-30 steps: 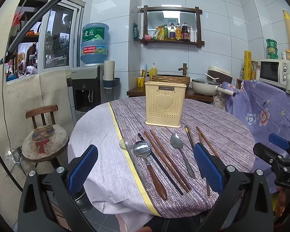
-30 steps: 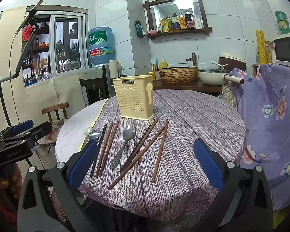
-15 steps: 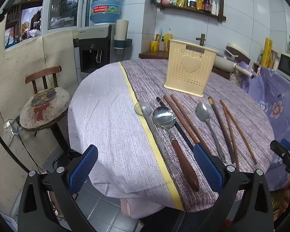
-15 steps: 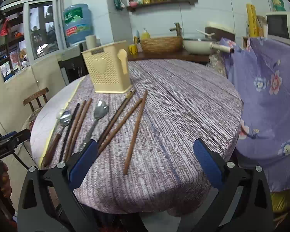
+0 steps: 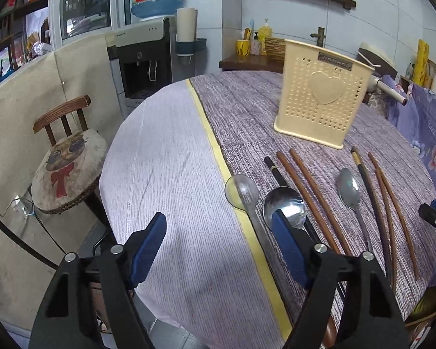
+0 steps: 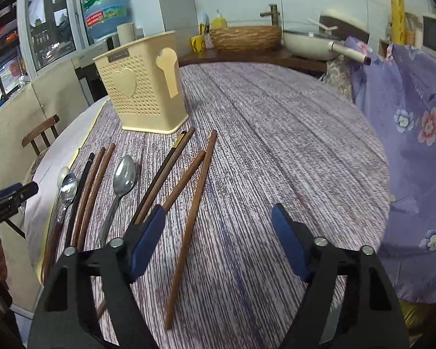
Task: Organize utensils
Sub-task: 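Move right tool to a wooden chopstick while left tool moves to a silver spoon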
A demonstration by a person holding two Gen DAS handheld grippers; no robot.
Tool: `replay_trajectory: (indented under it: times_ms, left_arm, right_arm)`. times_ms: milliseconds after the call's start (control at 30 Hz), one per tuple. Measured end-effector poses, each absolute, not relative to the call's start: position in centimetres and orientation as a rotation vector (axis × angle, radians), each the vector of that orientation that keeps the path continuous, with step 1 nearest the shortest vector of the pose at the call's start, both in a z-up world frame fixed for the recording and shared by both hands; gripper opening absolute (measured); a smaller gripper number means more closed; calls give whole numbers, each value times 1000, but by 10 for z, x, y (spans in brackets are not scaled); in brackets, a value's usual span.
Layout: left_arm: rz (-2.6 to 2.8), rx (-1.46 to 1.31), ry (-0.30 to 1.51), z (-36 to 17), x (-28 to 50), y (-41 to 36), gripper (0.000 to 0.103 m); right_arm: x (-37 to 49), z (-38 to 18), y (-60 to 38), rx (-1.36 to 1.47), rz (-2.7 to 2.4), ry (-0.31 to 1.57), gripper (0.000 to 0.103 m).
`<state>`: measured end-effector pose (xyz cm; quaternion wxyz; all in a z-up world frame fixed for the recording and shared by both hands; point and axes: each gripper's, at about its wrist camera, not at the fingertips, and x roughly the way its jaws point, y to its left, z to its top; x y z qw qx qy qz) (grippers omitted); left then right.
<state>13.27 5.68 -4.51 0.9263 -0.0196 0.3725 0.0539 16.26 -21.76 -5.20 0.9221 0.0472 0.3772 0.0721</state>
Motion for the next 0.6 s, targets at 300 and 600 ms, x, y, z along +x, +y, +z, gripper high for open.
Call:
replay_trajectory:
  times_ms: [300, 600]
  left_arm:
    - [98, -57, 822, -52, 143, 57, 67]
    - [91, -63, 843, -59, 148, 54, 67]
  right_arm:
    - [209, -65, -198, 56, 146, 898, 39]
    - [227, -73, -188, 27, 142, 939, 25]
